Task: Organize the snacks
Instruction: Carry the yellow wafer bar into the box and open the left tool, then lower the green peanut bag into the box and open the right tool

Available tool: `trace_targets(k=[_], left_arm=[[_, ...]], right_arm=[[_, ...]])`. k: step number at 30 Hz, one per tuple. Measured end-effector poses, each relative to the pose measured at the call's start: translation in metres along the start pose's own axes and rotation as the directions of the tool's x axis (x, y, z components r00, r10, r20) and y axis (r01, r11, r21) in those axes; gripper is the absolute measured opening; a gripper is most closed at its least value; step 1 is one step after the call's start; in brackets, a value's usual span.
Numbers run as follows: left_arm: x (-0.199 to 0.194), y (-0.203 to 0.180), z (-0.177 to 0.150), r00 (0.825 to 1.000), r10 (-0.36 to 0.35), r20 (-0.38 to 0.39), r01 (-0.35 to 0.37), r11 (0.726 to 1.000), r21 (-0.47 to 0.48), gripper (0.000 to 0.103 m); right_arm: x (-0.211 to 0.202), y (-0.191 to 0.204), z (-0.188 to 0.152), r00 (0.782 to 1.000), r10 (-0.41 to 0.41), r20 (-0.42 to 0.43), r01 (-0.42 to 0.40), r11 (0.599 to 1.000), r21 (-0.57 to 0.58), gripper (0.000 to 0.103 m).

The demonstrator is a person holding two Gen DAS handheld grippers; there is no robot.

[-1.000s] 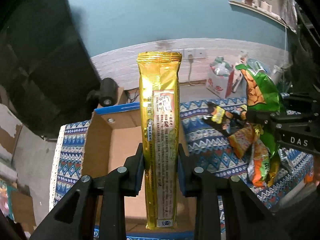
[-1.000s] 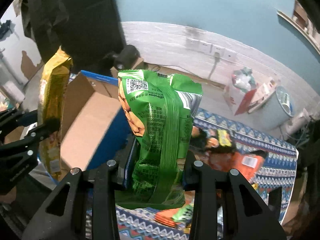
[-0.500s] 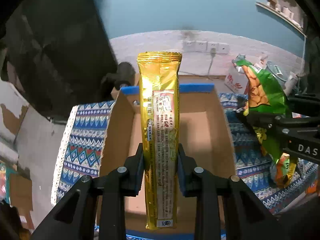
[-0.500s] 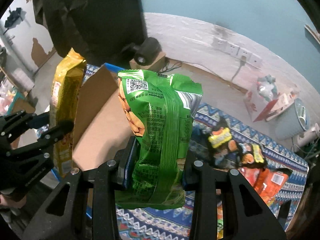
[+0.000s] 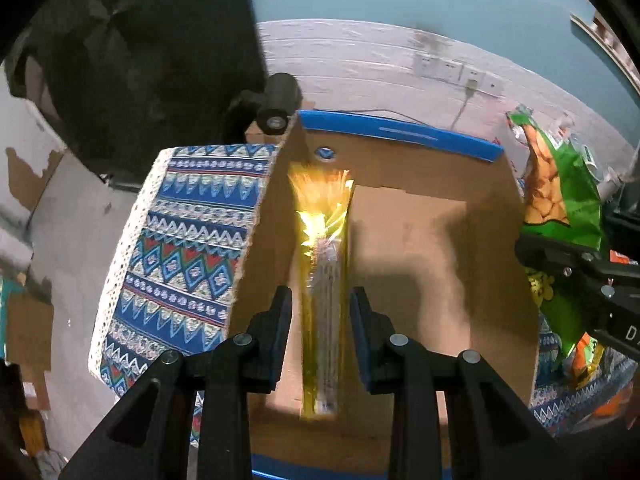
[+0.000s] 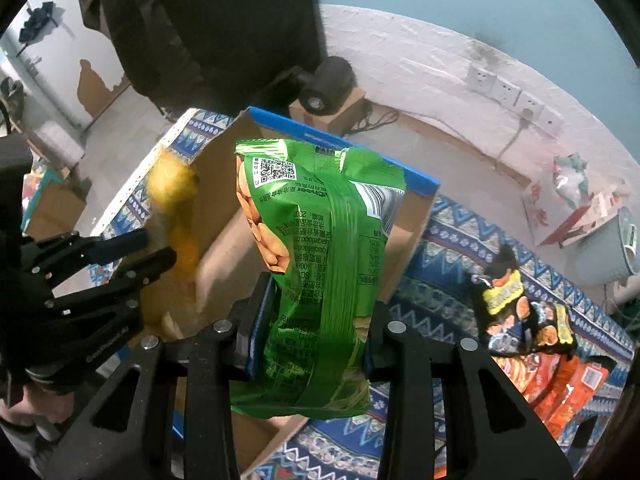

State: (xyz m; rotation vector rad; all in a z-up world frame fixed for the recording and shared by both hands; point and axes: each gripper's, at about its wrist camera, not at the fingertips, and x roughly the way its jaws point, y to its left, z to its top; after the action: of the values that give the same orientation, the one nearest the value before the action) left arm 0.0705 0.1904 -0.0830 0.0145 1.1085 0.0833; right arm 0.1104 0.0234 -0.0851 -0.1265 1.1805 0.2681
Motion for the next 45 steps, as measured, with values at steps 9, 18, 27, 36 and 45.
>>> trace_targets(k=[9,18,27,36,45], left_arm=[[-0.015,0.004,-0.001,0.998,0.040,0.048,-0.040,0.999,0.009,0.055],[-0.021,0.006,-0.002,0.997,0.042,0.065,-0.044,0.999,0.027,0.055],[-0.025,-0.003,-0.003,0.998,0.024,0.064,-0.027,0.999,0.043,0.056],[-0.031,-0.026,-0.004,0.997,-0.015,0.075,0.008,0.996,0.086,0.064],[-0.044,-0.055,-0.003,0.991,-0.022,0.130,0.003,0.989,0.149,0.070]], right_arm=[[0.013,0.008,0.001,0.999,0.019,-0.027,-0.019,1.000,-0.003,0.035],[0.026,0.008,-0.001,0.997,0.051,-0.052,-0.051,0.999,0.004,0.036],[0.015,-0.002,-0.005,0.999,0.026,-0.020,-0.025,0.999,0.028,0.066],[-0.012,-0.020,-0.014,0.999,-0.028,0.029,0.027,0.999,0.045,0.078],[-0.037,-0.051,-0.040,0.996,-0.078,0.048,0.074,0.995,0.069,0.079]])
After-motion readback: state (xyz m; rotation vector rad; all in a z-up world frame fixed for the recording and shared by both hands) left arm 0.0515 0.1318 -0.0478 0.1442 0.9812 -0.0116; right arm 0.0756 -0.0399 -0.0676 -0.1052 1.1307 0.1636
